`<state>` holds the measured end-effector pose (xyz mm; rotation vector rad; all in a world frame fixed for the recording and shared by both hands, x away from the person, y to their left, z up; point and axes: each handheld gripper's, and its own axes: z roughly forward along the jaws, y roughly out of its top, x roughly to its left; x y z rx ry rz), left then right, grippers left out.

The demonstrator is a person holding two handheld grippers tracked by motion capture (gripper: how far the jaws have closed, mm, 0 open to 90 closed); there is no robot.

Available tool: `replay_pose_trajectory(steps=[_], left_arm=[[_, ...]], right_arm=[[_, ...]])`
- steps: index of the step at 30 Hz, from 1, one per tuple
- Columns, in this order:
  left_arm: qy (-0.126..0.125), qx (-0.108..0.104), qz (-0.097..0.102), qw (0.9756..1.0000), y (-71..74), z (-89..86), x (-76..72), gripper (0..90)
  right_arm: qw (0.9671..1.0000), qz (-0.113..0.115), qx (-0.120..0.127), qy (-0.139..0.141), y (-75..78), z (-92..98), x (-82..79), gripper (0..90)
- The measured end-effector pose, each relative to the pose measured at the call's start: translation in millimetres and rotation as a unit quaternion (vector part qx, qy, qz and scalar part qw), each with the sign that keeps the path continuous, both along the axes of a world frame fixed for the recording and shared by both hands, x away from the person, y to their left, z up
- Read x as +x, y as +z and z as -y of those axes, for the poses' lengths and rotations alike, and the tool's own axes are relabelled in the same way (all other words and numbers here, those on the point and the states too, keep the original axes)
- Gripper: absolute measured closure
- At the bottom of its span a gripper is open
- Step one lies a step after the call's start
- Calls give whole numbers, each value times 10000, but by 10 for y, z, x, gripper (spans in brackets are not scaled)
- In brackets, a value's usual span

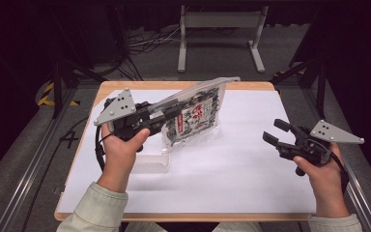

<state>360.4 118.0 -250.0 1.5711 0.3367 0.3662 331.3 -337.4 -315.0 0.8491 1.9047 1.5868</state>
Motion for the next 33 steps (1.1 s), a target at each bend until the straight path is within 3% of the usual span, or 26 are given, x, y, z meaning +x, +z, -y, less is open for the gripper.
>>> replay_pose_trajectory(steps=[9,21,33], left_arm=[[309,-9,55,9995,46,-244,5,741],[736,-25,14,9973,47,-603,21,741],[979,44,-101,9951,30,-768,107,741]], right_arm=[[9998,-131,127,-28,-44,44,31,348],[9997,-193,121,-73,-85,42,58,345],[9997,-204,133,-92,-99,49,69,345]])
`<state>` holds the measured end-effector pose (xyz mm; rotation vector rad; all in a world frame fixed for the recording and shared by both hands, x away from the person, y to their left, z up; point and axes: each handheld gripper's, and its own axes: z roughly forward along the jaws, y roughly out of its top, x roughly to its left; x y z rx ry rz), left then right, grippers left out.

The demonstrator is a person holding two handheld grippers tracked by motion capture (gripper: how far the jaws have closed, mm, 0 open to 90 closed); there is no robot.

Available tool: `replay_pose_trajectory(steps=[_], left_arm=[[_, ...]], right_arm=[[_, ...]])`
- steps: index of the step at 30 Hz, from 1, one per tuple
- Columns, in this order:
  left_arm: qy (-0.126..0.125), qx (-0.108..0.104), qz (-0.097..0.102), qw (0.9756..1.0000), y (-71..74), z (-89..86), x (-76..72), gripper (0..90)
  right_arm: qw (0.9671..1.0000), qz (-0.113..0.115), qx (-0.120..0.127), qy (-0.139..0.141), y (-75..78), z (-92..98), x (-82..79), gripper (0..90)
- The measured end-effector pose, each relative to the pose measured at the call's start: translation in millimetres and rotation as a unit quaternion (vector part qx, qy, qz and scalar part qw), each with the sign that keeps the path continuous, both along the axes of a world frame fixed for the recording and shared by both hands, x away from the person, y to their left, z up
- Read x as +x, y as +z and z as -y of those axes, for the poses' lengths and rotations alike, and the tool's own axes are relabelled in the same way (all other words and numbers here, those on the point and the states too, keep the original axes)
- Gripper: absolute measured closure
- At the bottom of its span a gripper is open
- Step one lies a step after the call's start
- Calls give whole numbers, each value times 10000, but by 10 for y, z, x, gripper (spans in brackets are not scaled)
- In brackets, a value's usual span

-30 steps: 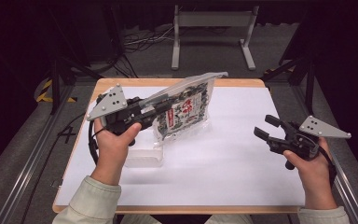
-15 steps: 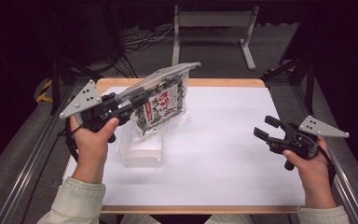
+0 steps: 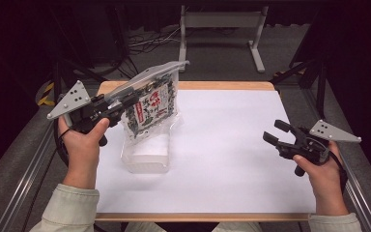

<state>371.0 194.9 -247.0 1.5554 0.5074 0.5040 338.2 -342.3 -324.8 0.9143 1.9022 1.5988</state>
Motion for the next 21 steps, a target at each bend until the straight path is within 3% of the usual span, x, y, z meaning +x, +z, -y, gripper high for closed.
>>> replay_pose_trajectory(steps=[13,21], left_arm=[[290,78,-169,9994,-200,-132,135,741],[358,-34,-289,9989,-319,-183,194,741]], right_arm=[[10000,-37,13,-20,-19,12,7,345],[10000,-73,-1,-3,-43,-6,23,345]])
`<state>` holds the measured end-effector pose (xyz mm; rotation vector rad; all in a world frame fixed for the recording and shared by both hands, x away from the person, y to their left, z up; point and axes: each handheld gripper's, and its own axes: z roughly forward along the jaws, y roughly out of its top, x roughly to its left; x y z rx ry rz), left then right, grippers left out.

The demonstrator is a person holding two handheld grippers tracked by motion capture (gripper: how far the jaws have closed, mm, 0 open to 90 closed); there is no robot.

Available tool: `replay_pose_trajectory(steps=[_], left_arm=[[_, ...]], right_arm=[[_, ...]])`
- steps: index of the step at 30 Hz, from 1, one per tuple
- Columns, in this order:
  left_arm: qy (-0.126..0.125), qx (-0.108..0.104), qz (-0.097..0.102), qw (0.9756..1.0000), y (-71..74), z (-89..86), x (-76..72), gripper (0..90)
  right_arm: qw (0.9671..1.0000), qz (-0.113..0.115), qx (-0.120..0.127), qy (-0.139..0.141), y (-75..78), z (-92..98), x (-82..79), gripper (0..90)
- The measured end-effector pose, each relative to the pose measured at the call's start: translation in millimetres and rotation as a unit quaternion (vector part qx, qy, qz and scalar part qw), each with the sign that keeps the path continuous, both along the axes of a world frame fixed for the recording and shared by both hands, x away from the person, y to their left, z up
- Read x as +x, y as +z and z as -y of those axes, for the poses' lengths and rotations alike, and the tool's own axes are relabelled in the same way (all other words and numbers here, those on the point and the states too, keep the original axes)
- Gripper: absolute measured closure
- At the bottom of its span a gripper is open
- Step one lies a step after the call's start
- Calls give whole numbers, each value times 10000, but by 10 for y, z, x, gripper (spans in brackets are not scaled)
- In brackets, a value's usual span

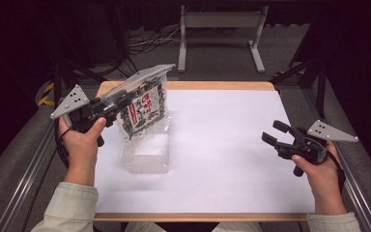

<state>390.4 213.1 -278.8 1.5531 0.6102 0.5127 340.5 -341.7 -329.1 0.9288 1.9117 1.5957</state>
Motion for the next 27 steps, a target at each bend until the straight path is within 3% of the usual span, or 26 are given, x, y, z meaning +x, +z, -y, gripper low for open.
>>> replay_pose_trajectory(steps=[13,27], left_arm=[[75,71,-207,9997,-210,37,73,741],[121,96,-252,9996,-348,31,114,740]], right_arm=[[10000,-29,37,13,-24,4,4,340],[10000,-52,69,46,-40,-7,12,335]])
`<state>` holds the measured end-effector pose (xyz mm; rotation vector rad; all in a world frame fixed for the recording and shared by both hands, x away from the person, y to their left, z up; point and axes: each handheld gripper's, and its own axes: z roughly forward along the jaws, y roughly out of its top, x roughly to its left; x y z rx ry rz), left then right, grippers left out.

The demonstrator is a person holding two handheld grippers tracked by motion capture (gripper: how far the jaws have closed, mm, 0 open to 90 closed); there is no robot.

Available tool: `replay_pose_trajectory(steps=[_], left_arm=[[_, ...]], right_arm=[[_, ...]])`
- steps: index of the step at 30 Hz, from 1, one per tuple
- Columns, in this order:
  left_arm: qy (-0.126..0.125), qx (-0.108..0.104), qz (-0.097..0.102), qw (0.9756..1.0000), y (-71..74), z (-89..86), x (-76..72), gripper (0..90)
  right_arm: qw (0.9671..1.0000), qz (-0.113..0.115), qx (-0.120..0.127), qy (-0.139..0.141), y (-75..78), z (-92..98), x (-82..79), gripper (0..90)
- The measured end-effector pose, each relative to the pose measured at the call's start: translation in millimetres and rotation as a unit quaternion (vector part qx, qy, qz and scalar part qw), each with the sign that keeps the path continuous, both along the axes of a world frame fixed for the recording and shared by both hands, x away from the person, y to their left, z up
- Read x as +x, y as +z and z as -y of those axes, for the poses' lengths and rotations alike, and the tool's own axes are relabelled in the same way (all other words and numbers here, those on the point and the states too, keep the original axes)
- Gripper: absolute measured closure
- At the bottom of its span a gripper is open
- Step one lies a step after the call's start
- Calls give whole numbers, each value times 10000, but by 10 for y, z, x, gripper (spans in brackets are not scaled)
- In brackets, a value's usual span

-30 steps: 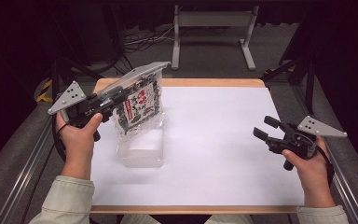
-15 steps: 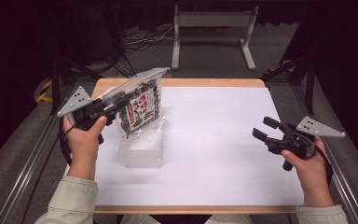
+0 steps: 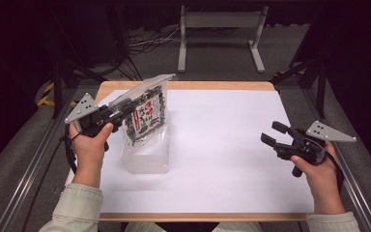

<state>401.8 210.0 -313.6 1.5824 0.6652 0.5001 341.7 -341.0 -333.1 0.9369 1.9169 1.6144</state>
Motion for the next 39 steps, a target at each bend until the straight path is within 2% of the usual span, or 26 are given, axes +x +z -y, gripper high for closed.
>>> replay_pose_trajectory(steps=[3,10,15,21,32,39], left_arm=[[-6,82,-39,10000,-46,11,17,739],[-114,101,-23,9999,-97,29,35,737],[-145,36,-26,9999,-141,28,40,735],[-148,150,-182,9996,-221,9,52,734],[-183,65,-281,9994,-348,-64,26,733],[-81,1,-438,9990,-381,-110,59,733]], right_arm=[[10000,-10,0,6,-3,-6,0,334],[10000,-33,20,4,-9,-1,3,333],[10000,-33,33,0,-10,0,2,331],[10000,-35,31,6,-12,-5,3,329],[10000,-69,20,25,-35,-25,15,327],[10000,-84,-3,54,-43,-42,18,326]])
